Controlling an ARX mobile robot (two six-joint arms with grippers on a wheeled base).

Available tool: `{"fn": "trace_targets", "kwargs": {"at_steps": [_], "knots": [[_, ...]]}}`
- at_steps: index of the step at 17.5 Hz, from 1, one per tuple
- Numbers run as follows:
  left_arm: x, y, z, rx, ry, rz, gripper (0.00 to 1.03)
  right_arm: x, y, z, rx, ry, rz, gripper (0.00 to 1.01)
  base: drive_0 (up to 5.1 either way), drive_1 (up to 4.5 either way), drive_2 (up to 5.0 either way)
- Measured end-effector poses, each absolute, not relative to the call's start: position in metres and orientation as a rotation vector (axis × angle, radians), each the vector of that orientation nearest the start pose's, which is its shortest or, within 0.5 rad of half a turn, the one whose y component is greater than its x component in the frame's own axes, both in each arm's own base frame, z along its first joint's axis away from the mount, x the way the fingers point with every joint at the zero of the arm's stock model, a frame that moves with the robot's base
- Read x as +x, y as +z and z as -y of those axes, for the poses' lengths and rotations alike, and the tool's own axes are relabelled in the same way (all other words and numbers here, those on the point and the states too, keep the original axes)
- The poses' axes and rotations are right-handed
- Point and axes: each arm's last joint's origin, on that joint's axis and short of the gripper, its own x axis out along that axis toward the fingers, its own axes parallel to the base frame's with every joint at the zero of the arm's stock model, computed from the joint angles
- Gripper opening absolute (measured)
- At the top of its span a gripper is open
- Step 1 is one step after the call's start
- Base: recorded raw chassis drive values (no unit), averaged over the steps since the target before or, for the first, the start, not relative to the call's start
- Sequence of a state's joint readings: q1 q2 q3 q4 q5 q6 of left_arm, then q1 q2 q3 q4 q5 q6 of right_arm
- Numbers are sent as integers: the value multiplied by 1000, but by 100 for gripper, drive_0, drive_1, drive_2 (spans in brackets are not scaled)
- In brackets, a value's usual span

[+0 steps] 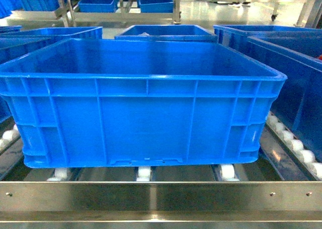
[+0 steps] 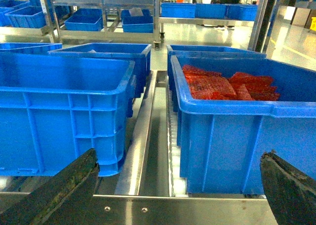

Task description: Place box next to blue box on left shelf

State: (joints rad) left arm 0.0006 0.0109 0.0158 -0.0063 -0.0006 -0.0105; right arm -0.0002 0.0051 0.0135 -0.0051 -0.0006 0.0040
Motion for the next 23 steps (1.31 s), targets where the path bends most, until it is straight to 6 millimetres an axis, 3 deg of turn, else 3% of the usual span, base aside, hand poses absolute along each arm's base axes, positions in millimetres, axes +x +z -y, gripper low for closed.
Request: {"fn": "trace_targets", "kwargs": {"at_steps": [23], "knots": [[97, 167, 0, -7, 1, -1, 98, 97, 167, 0, 4, 0, 4, 98, 0, 0, 0]]}}
